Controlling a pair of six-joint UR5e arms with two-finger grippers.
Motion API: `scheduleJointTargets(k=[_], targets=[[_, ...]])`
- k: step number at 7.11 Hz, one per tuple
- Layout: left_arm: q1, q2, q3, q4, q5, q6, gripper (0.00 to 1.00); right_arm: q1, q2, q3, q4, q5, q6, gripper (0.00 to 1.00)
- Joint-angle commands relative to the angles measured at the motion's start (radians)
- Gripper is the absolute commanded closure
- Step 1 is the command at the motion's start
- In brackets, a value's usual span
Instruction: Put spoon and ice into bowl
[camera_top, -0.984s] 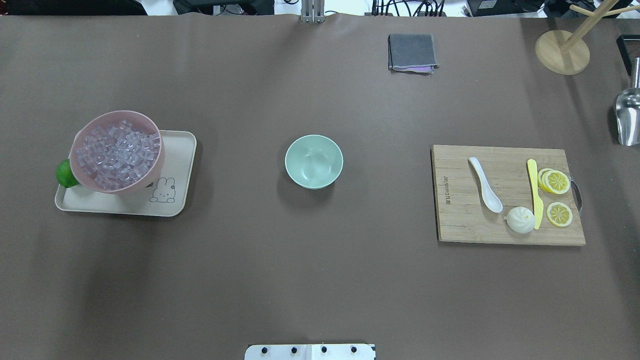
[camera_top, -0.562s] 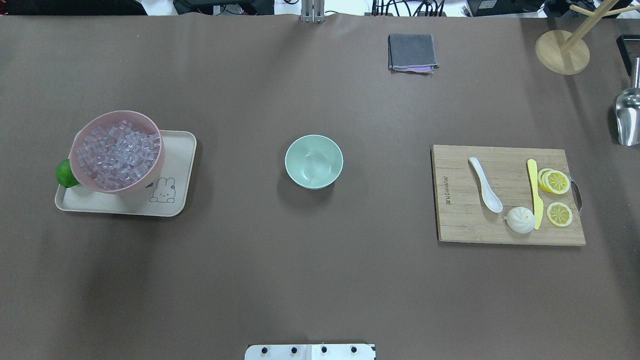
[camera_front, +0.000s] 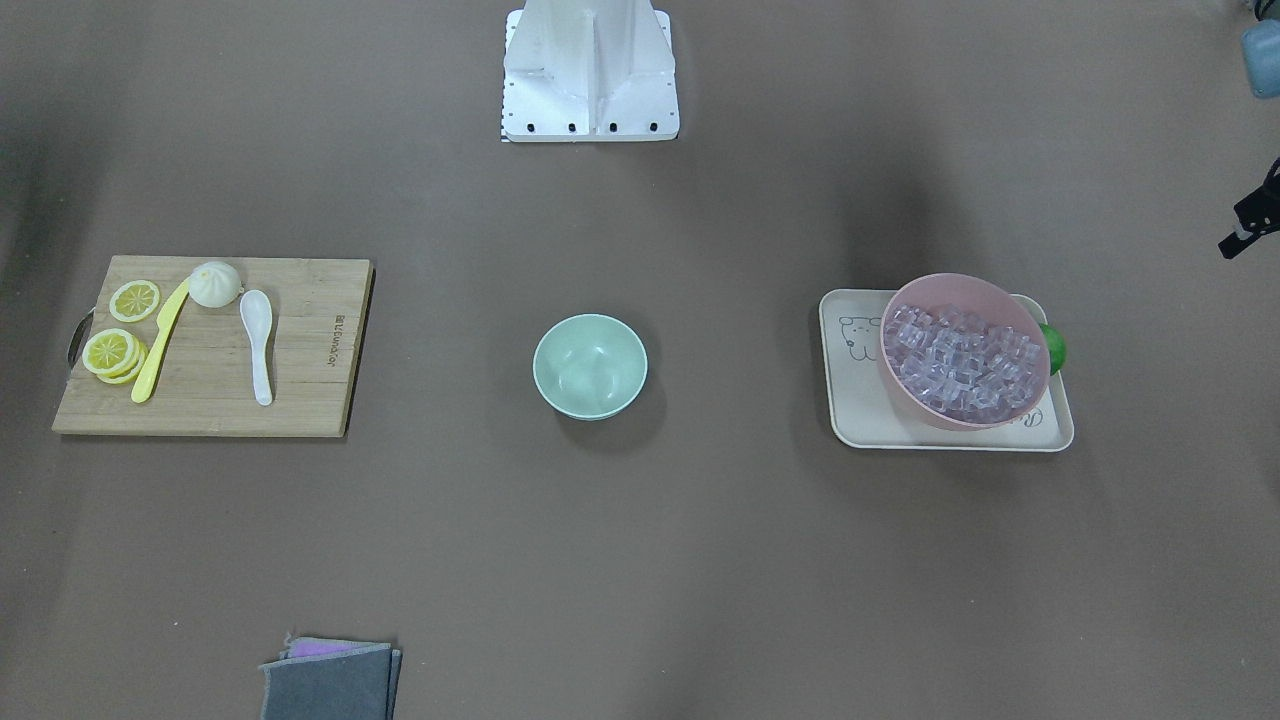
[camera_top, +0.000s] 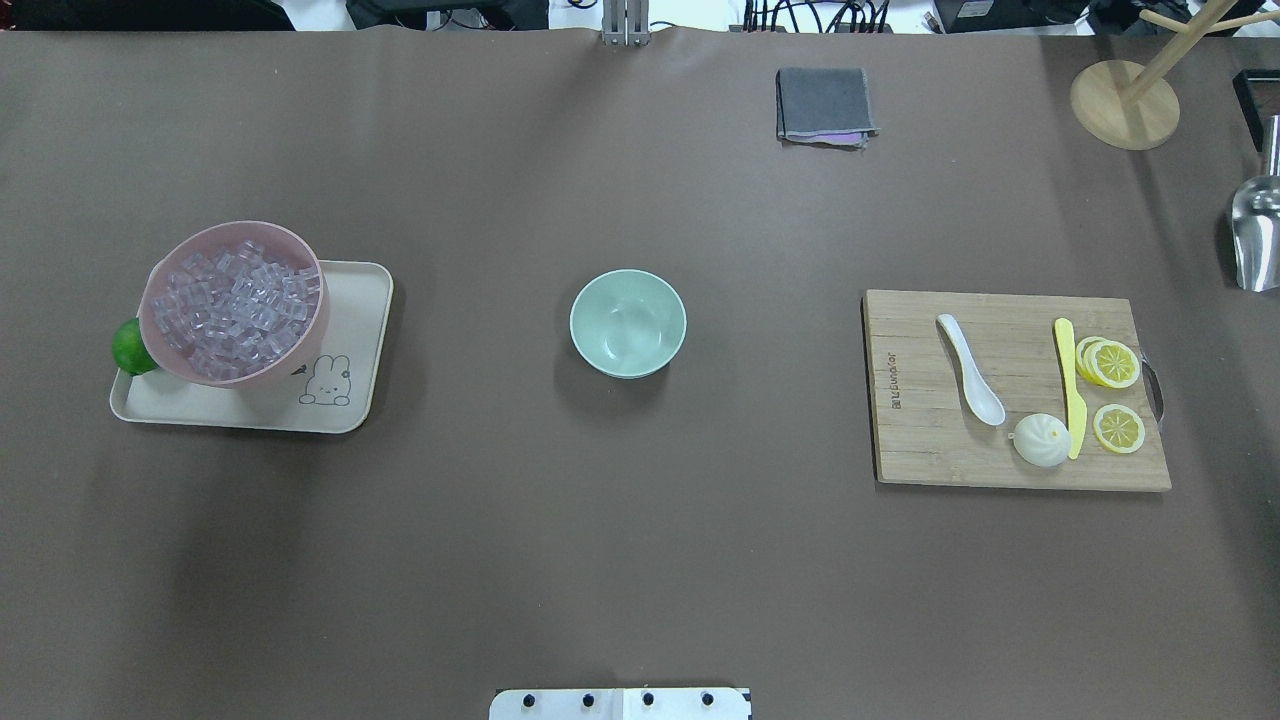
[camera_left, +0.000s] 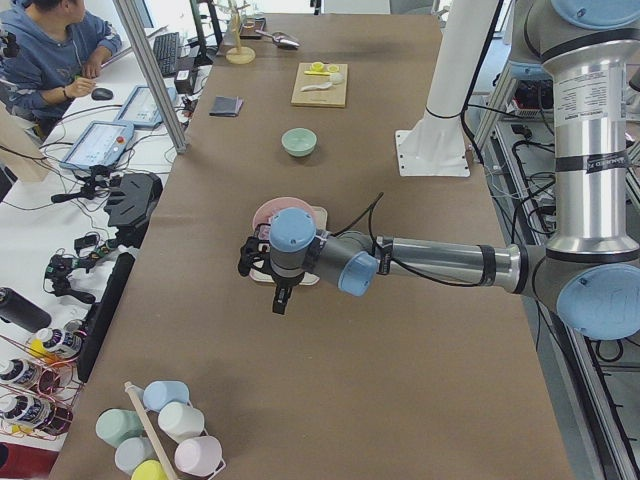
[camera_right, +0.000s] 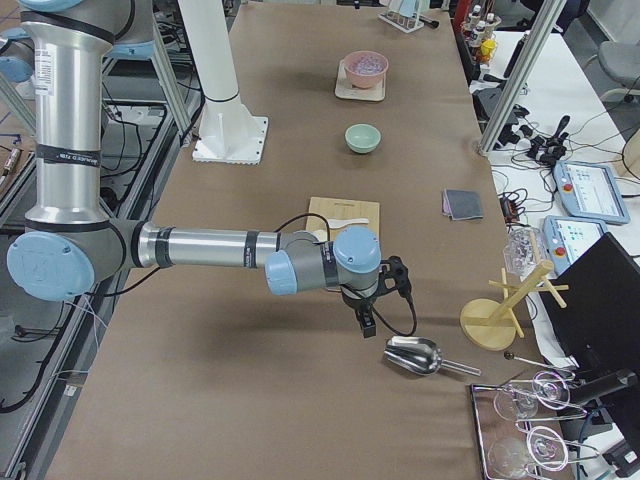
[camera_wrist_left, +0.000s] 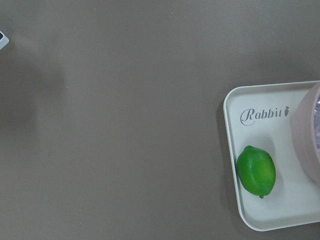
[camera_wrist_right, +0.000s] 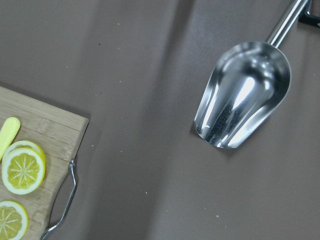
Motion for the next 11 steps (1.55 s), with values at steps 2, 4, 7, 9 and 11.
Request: scheduleJointTargets(k=[2,4,7,9,11], targets=[[0.008,-0.068,-0.002,0.005,0.002,-0.144,0.04,-0.053,0.033,-0.025,0.086,0.013,0.073,0.00],[0.074,-0.133,-0.011,0.007,0.018,-0.264,0.05,-0.087,0.053,0.006,0.088,0.010,0.220,0.00],[0.171,-0.225,-0.045,0.013,0.037,-0.443,0.08,-0.165,0.099,0.035,0.088,-0.030,0.420,0.00],[0.301,-0.283,-0.057,0.018,0.181,-0.739,0.06,-0.215,0.134,0.035,0.088,-0.062,0.554,0.00],[0.346,-0.321,-0.083,0.057,0.176,-0.813,0.06,-0.254,0.138,0.046,0.088,-0.084,0.607,0.00]])
